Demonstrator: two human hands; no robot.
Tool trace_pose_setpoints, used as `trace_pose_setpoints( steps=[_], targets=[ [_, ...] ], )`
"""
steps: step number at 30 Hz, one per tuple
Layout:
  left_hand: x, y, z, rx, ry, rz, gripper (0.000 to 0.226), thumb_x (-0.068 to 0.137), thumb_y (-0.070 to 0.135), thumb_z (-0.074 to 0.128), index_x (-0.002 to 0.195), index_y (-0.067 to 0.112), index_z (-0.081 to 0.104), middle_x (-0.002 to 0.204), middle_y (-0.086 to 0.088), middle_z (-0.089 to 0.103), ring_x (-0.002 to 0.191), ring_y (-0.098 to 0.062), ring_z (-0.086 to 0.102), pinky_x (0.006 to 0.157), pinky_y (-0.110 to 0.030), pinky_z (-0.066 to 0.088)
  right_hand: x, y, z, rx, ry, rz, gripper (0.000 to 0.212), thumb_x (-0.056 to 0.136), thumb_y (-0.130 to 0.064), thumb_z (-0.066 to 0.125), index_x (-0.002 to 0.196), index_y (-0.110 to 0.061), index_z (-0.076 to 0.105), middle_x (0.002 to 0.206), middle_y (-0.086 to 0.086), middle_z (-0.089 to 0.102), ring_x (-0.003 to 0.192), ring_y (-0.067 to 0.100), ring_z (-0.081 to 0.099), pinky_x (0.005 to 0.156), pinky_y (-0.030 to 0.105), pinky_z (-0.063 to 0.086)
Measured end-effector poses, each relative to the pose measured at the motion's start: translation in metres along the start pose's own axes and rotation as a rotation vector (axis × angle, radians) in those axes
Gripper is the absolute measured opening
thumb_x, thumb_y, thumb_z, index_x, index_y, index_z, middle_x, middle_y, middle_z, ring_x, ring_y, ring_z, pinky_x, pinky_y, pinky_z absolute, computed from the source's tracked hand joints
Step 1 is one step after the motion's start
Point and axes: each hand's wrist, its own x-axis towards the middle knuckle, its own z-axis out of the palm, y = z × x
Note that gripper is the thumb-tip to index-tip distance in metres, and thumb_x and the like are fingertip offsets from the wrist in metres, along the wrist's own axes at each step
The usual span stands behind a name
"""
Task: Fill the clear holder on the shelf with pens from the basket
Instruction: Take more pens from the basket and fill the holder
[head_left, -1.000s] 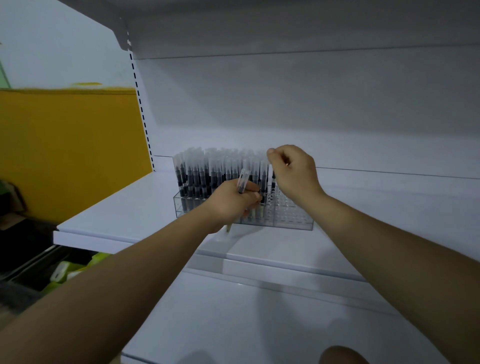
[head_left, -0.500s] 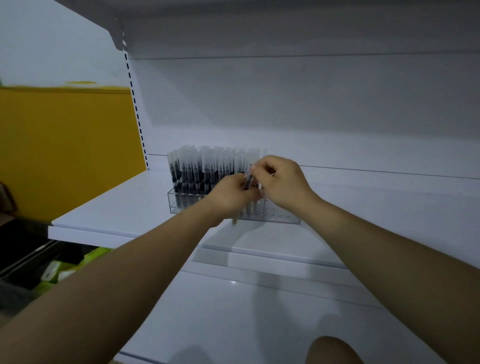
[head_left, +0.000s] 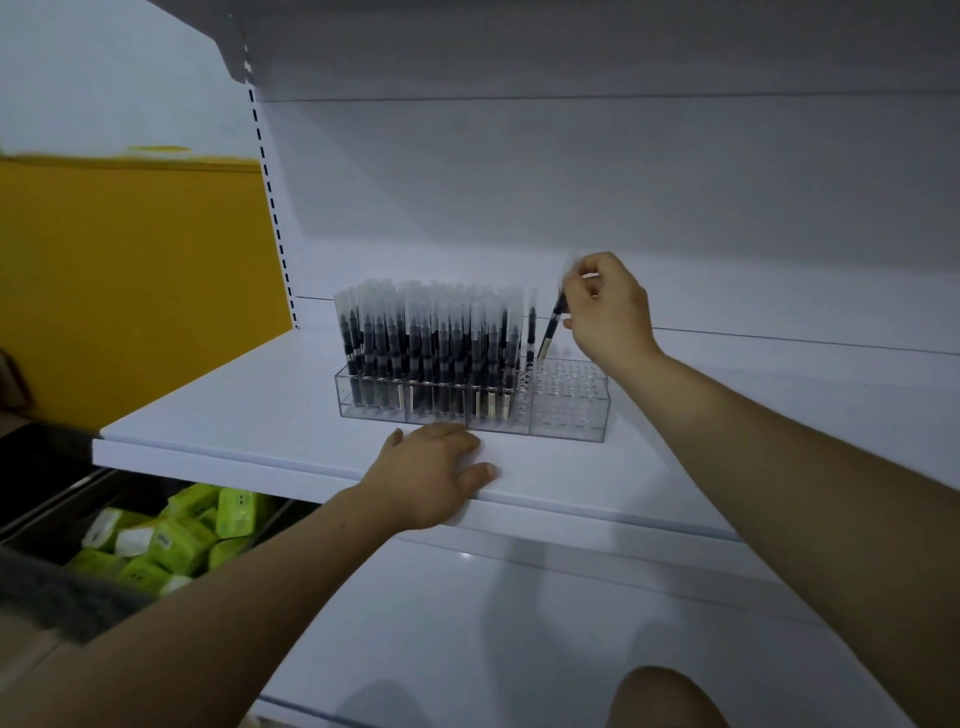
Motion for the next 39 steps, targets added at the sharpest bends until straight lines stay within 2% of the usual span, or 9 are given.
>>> trace_pose_setpoints(
  steps=[6,8,11,15,19,25,31,36,39],
  targets=[
    [-0.005,-0.001,0.006,0.064,-0.013,0.011,0.058,0.098,0.057,0.024,0.149,0.029,0.028,0.16,0.006,0.017,0.147,-0.014,0.012,0.119,-0.047,0.006,0.005,0.006,0.012,-0.044,-0.033,0.006,0.008,0.098,-0.024,0.048,0.099,-0.017,0.052,0.078,-0.005,0.059,0.077,0.021,0.063,0.077,0.049,0.056],
    [-0.006,-0.001,0.008,0.07,-0.003,0.009,0.057,0.098,0.055,0.022,0.149,0.03,0.026,0.16,0.006,0.015,0.148,-0.014,0.01,0.12,-0.046,0.005,0.007,0.009,0.016,-0.072,-0.04,-0.008,0.01,0.099,-0.025,0.047,0.099,-0.016,0.052,0.078,-0.005,0.058,0.07,0.013,0.059,0.074,0.041,0.057],
    [-0.007,-0.001,0.01,0.088,0.002,0.011,0.056,0.099,0.054,0.02,0.15,0.03,0.024,0.161,0.006,0.014,0.148,-0.014,0.008,0.12,-0.046,0.004,0.011,0.015,0.021,-0.148,-0.055,-0.035,0.015,0.1,-0.025,0.045,0.105,-0.013,0.053,0.078,-0.005,0.057,0.067,0.015,0.055,0.062,0.028,0.047],
    [-0.008,0.0,0.01,0.097,0.01,0.011,0.056,0.099,0.053,0.019,0.15,0.03,0.024,0.161,0.006,0.013,0.148,-0.013,0.007,0.12,-0.045,0.004,0.015,0.025,0.028,-0.215,-0.09,-0.027,0.02,0.1,-0.023,0.043,0.109,-0.009,0.054,0.085,0.003,0.059,0.07,0.022,0.055,0.065,0.033,0.048],
    [-0.008,-0.001,0.011,0.105,0.015,0.015,0.056,0.099,0.054,0.019,0.15,0.03,0.024,0.161,0.006,0.014,0.148,-0.013,0.007,0.12,-0.045,0.004,0.019,0.035,0.034,-0.249,-0.099,0.006,0.019,0.1,-0.024,0.042,0.107,-0.01,0.052,0.079,0.004,0.057,0.065,0.024,0.052,0.063,0.038,0.048],
    [-0.007,-0.001,0.012,0.115,0.026,0.029,0.056,0.099,0.054,0.019,0.149,0.029,0.026,0.16,0.005,0.016,0.148,-0.014,0.01,0.12,-0.046,0.007,0.024,0.034,0.039,-0.314,-0.098,0.029,0.016,0.101,-0.029,0.041,0.098,-0.015,0.047,0.073,0.001,0.054,0.067,0.024,0.052,0.061,0.033,0.042],
    [-0.008,-0.001,0.01,0.119,0.013,0.036,0.057,0.099,0.054,0.018,0.149,0.028,0.026,0.16,0.004,0.017,0.148,-0.016,0.01,0.119,-0.047,0.008,0.022,0.034,0.035,-0.43,-0.182,0.097,0.019,0.1,-0.028,0.041,0.097,-0.011,0.048,0.095,0.007,0.055,0.086,0.026,0.052,0.07,0.03,0.037],
    [-0.007,0.001,0.001,0.055,-0.042,0.019,0.059,0.098,0.056,0.025,0.149,0.027,0.028,0.16,0.003,0.018,0.147,-0.016,0.014,0.119,-0.048,0.009,0.012,0.023,0.03,-0.451,-0.209,0.129,0.042,0.1,-0.035,0.043,0.13,-0.005,0.044,0.121,0.013,0.058,0.107,0.03,0.055,0.079,0.029,0.038],
    [-0.008,0.001,-0.014,-0.069,-0.093,-0.024,0.061,0.096,0.057,0.036,0.147,0.024,0.033,0.157,0.002,0.027,0.142,-0.02,0.026,0.117,-0.046,0.017,0.004,0.007,0.022,-0.453,-0.204,0.095,0.048,0.099,-0.038,0.042,0.136,-0.007,0.04,0.129,0.012,0.055,0.112,0.029,0.053,0.082,0.028,0.036]
  ],
)
